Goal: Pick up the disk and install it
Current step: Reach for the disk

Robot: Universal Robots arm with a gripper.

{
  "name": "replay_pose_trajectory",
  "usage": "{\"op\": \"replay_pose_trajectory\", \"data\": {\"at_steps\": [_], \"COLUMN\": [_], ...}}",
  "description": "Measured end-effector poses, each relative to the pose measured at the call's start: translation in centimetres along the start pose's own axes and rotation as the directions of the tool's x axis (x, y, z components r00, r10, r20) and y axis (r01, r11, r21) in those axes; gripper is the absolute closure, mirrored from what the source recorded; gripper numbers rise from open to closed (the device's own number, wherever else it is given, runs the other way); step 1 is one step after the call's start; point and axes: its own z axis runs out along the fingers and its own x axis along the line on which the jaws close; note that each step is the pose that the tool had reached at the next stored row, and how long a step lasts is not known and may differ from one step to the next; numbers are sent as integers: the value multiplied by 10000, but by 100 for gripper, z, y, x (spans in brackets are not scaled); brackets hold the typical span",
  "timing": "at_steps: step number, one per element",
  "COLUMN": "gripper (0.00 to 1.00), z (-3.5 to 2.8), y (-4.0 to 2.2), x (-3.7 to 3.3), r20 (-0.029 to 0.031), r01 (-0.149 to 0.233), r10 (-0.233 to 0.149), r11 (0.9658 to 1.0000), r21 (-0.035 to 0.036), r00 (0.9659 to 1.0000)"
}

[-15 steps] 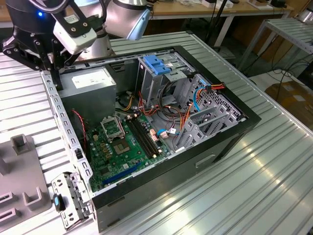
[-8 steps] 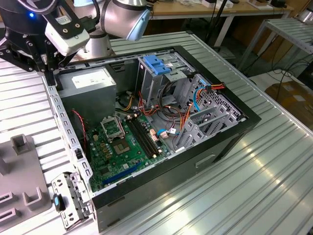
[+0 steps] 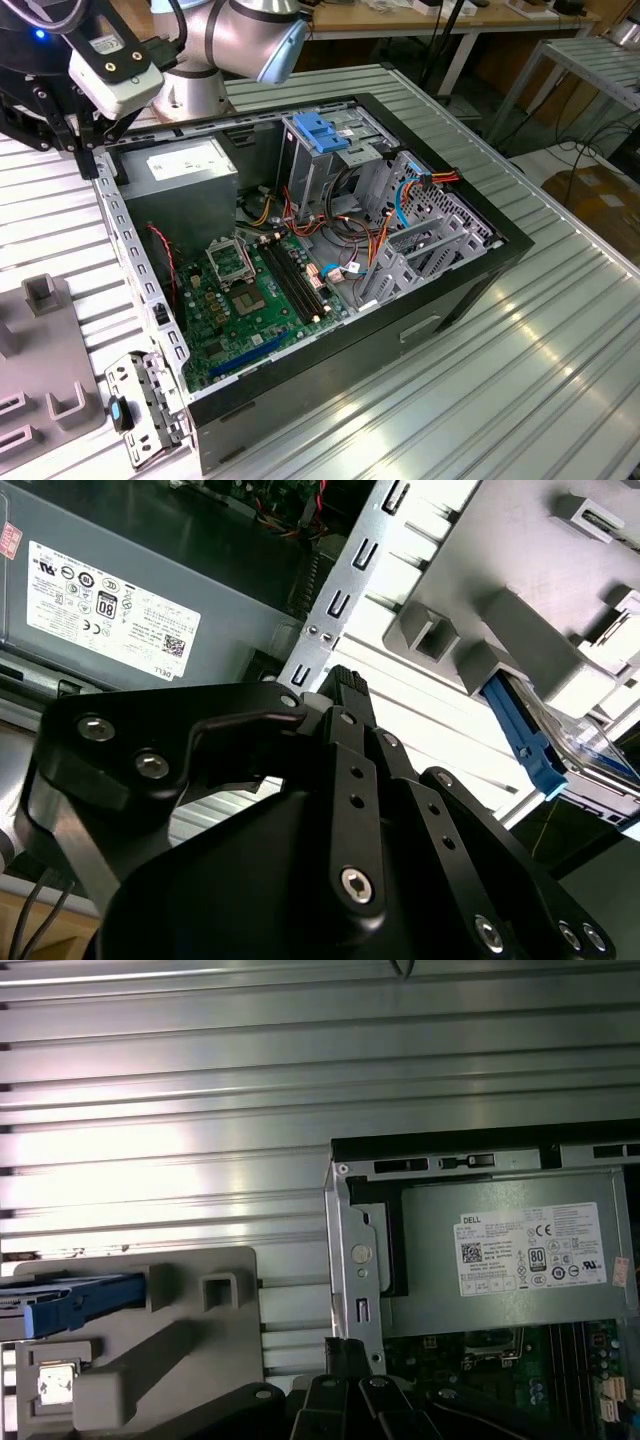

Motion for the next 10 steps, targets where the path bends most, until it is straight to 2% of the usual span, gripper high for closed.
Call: {"op": "replay_pose_trajectory", "data": {"at_steps": [10], "gripper": [89], "z": [9], "y": [-11], "x": [134], "r20": [-4], "r01": [0], "r10": [0], "r11": [10000], "r21": [0], "r00": [10000]}}
